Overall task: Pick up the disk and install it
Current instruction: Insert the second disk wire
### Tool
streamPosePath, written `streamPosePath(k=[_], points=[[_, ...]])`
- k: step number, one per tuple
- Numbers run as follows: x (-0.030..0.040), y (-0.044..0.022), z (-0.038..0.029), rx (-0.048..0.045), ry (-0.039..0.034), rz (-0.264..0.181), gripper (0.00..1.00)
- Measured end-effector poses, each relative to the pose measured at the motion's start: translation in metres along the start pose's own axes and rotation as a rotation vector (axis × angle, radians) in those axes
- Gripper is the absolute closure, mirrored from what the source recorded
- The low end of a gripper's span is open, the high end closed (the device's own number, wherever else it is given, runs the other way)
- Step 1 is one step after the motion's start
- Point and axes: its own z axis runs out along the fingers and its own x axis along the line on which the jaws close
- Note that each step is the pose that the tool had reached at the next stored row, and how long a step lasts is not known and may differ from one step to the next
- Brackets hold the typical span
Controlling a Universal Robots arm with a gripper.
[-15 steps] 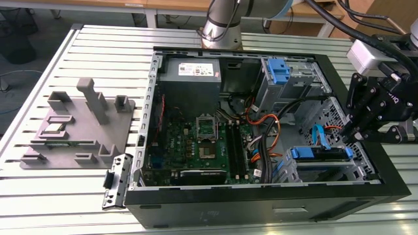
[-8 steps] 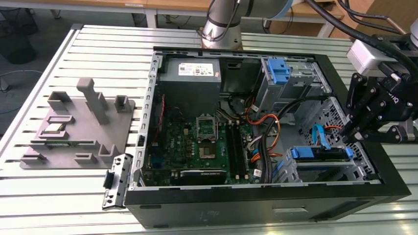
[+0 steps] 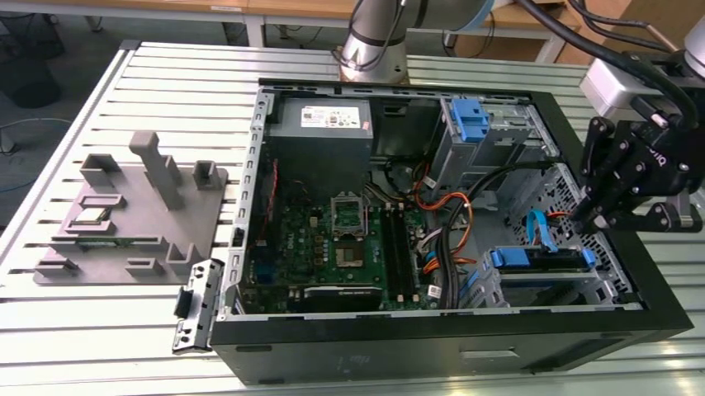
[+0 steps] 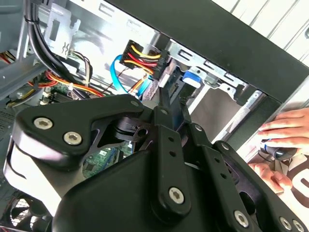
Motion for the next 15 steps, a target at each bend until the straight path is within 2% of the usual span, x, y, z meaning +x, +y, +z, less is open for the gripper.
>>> streamPosePath(k=[5,15], points=[[-0.006,0.0002,0.0003,0.0,-0.0002,0.0,0.77],[-0.01,0.0003,0.0019,0.0,-0.0003,0.0,0.77]])
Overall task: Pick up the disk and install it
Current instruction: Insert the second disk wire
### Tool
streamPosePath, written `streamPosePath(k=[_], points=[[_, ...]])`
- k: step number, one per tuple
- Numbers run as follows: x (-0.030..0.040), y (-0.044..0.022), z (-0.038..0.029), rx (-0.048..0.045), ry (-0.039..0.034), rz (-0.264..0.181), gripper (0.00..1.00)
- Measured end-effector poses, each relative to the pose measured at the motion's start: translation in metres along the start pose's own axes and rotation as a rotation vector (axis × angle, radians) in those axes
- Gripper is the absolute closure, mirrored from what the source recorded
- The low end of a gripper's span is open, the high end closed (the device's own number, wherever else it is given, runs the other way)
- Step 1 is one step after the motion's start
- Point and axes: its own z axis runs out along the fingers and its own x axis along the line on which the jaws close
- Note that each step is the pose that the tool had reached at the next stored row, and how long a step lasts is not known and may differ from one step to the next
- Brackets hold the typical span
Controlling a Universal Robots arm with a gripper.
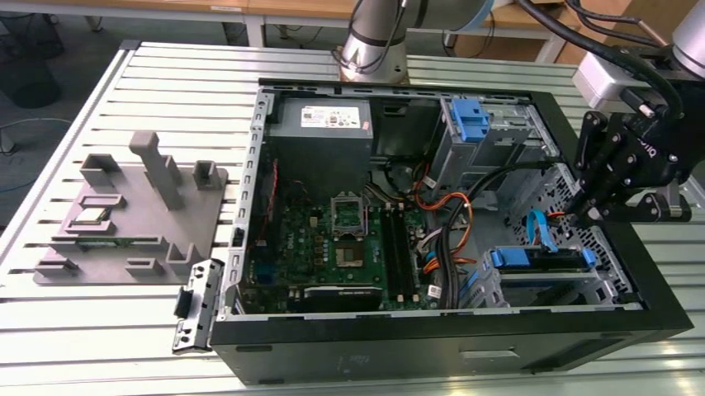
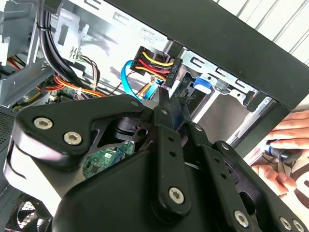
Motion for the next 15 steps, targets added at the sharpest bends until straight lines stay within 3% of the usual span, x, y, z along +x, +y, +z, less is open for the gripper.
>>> streamPosePath(k=[15], points=[[-0.0002,-0.0024,0.0,0.0,0.0,0.0,0.77]])
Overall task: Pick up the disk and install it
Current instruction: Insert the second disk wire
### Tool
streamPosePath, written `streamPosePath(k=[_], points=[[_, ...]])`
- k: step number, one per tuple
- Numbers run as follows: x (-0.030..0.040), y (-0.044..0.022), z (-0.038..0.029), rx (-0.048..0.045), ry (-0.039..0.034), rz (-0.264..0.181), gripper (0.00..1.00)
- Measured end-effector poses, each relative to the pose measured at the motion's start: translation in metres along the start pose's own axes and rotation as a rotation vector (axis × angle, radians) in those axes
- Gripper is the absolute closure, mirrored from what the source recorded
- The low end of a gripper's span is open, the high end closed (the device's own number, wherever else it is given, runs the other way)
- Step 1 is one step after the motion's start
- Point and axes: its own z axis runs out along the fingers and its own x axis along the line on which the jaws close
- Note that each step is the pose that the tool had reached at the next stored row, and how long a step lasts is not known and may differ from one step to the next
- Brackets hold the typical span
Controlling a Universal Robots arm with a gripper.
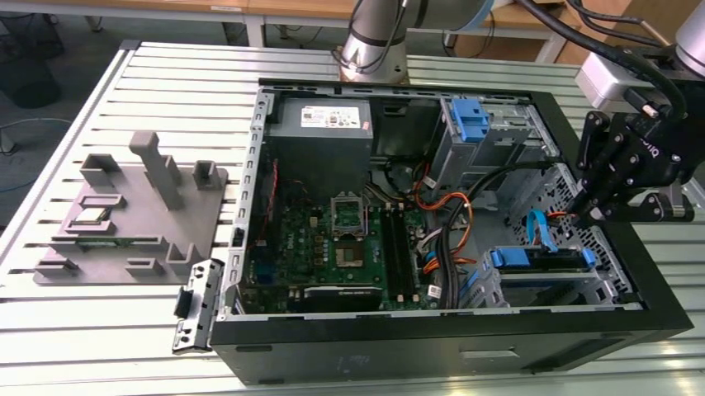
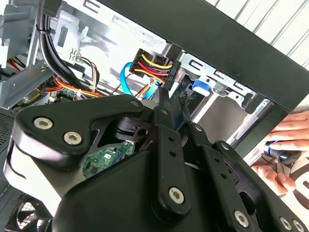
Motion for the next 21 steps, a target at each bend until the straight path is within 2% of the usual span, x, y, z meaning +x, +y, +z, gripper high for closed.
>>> streamPosePath(k=[4,5,10,21], points=[[0.0,0.0,0.0,0.0,0.0,0.0,0.76],[0.0,-0.0001,0.0,0.0,0.0,0.0,0.69],[0.0,-0.0001,0.0,0.0,0.0001,0.0,0.69],[-0.0002,-0.0062,0.0019,-0.0021,0.0,0.0,0.69]])
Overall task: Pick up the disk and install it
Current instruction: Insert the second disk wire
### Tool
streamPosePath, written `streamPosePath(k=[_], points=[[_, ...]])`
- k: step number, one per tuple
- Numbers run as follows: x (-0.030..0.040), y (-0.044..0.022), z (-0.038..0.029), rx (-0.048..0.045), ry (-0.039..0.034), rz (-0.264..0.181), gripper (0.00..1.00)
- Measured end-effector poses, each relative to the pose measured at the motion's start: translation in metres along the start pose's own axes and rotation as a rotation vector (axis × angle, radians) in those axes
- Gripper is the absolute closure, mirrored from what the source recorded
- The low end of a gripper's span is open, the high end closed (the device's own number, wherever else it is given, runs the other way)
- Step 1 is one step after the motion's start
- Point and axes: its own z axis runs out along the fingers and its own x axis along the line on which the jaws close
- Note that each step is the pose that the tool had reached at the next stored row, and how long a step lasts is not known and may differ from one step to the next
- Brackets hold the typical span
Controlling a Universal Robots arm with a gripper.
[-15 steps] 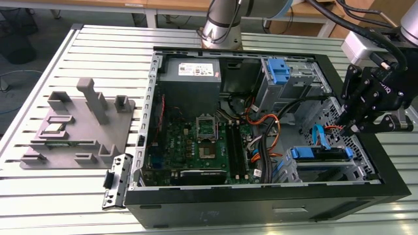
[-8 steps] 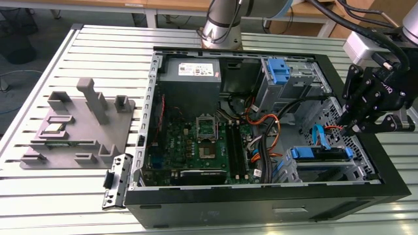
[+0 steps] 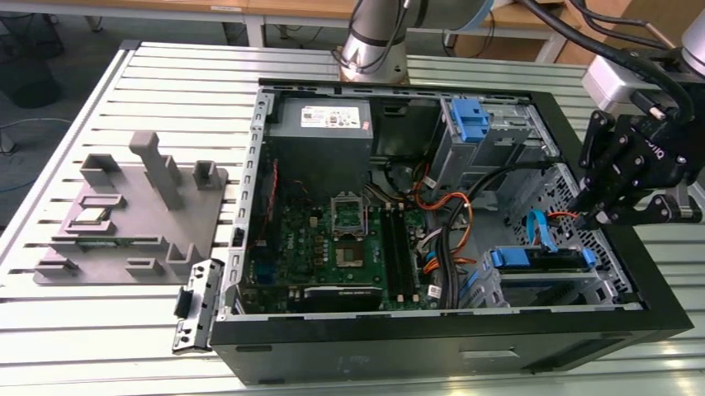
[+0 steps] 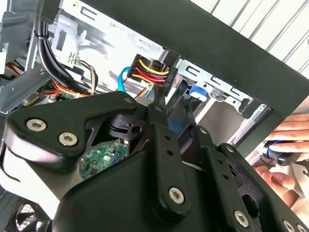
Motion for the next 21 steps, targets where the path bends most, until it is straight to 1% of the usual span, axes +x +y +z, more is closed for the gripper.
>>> streamPosePath(k=[6,11,21], points=[[-0.0002,-0.0032,0.0044,-0.0048,0.0003,0.0,0.69],[-0.0004,-0.0065,0.0056,-0.0071,0.0004,0.0,0.69],[-0.0004,-0.0073,0.0072,-0.0079,0.0006,0.0,0.69]])
